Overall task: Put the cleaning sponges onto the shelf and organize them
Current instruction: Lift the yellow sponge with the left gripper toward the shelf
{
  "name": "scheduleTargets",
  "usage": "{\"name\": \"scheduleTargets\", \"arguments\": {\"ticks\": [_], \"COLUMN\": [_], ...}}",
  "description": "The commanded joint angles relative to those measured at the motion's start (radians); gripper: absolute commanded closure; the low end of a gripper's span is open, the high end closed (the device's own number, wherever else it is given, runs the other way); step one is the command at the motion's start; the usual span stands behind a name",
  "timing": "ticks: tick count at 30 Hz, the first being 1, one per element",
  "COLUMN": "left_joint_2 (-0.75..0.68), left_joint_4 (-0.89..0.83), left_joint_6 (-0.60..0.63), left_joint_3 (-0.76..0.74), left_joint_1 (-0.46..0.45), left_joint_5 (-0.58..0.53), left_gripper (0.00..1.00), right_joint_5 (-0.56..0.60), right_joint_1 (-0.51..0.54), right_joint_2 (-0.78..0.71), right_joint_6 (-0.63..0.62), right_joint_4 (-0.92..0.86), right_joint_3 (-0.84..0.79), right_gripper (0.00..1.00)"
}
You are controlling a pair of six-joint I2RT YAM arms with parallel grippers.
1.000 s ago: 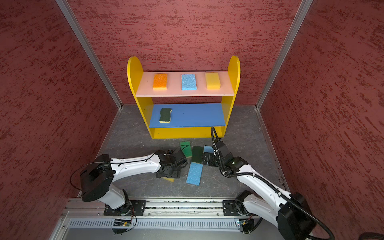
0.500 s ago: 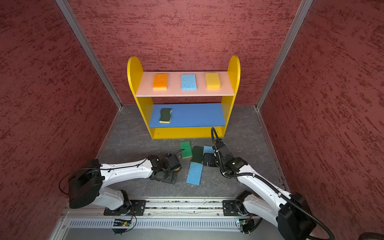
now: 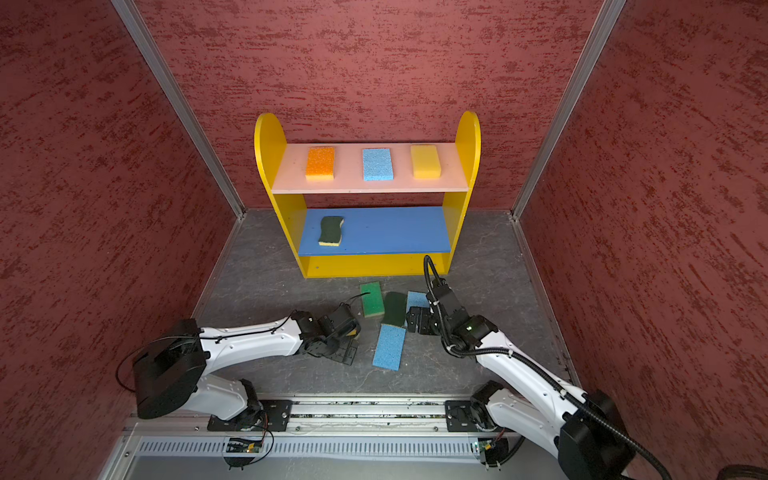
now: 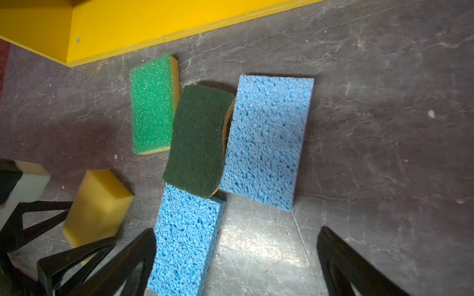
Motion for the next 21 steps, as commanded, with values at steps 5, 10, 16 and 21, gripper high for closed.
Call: {"name": "scheduleTargets", "arguments": {"ticks": [5, 10, 16, 21], "left_joint_2": [-0.007, -0.029, -0.001, 0.037], "left_joint_4": [0.003, -0.044, -0.029, -0.068], "left_joint_6": [-0.022, -0.058, -0.062, -0.099], "left_joint_3": [-0.034, -0.032, -0.018, 0.006], "left_joint_1": [-0.032, -0.062, -0.061, -0.064], "left_joint_5": [0.013, -0.015, -0.039, -0.111], "left_gripper": [0.07, 0.08, 0.14, 0.23], "right_joint_5": [0.032, 0.035, 0.036, 0.056], "right_joint_1": [-0.007, -0.007, -0.007, -0.007], "right_joint_2": [-0.012, -0.004, -0.008, -0.029], "right_joint_6": [0.011, 0.003, 0.011, 0.013], "right_joint_4": [-0.021, -0.032, -0.033, -0.055], "right_joint_3": [0.01, 0.031, 0.033, 0.036], "right_gripper": [0.01, 0.01, 0.01, 0.01]}}
